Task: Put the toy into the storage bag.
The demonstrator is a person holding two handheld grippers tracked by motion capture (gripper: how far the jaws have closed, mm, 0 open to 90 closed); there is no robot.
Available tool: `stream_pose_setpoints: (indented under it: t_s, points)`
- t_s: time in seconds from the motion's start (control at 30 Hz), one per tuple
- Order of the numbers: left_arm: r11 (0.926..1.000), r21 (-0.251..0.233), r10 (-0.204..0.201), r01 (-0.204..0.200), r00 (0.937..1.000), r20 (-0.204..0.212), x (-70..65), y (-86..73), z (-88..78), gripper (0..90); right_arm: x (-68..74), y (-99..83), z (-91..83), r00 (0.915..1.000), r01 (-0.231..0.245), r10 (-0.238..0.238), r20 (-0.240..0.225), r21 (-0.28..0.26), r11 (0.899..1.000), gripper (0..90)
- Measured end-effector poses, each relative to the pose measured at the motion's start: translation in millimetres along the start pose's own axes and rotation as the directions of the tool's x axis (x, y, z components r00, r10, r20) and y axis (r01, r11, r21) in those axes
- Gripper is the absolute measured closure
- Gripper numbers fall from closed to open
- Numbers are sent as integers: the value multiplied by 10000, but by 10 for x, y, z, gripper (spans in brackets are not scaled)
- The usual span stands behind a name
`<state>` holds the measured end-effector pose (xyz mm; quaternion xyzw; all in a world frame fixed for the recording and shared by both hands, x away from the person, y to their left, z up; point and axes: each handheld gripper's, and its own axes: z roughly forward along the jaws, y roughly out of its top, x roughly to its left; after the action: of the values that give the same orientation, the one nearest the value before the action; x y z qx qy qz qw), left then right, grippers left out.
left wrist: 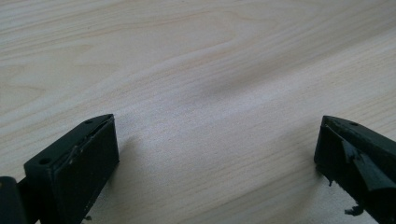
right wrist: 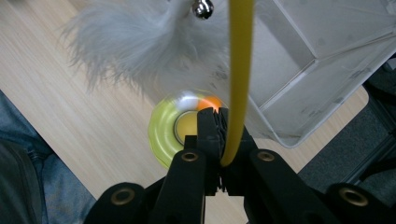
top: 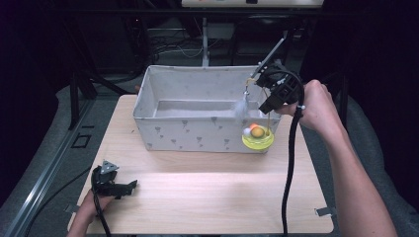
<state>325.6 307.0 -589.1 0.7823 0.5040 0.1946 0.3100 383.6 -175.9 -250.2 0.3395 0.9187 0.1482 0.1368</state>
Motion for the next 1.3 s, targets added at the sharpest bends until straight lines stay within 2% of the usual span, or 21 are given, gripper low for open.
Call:
stream_pose_setpoints:
  t_s: [0.2, 0.47, 0.87, 1.3]
  points:
    - [10000, -3, 6, -6, 10000, 3, 0, 1, 0, 0, -13, 41, -114, 10000, -7, 7, 54, -123, 9999, 880]
    - [10000, -4, 6, -6, 10000, 2, 0, 0, 0, 0, -60, 109, -264, 9994, -62, 70, 347, -232, 9997, 880]
    - [10000, 5, 0, 0, 10000, 12, 1, 0, 0, 0, -184, 220, -322, 9977, -316, 343, 585, -456, 9985, 880]
    - [10000, -7, 10, -10, 10000, 14, 1, 0, 0, 0, -405, 360, -345, 9934, -731, 780, 845, -592, 9956, 880]
